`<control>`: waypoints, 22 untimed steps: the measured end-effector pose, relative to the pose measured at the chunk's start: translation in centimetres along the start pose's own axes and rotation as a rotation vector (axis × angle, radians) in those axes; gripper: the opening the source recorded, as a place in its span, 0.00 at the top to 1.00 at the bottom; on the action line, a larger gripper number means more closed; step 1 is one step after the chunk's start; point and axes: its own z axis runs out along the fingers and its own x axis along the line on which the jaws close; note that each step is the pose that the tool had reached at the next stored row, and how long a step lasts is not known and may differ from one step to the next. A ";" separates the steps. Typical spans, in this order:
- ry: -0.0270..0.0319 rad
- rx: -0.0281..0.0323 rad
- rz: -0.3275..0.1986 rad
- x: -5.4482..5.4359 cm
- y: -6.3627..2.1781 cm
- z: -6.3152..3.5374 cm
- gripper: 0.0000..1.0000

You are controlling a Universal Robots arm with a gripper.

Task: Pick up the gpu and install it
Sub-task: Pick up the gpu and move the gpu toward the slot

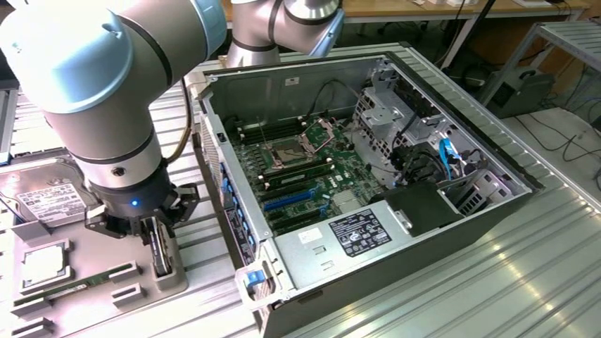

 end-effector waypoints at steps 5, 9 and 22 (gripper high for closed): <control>0.0002 -0.0002 -0.006 0.0 -0.09 0.00 0.59; 0.0008 -0.0004 -0.019 0.0 -0.10 0.00 0.59; 0.0018 -0.0009 -0.041 0.3 -0.10 -0.17 0.59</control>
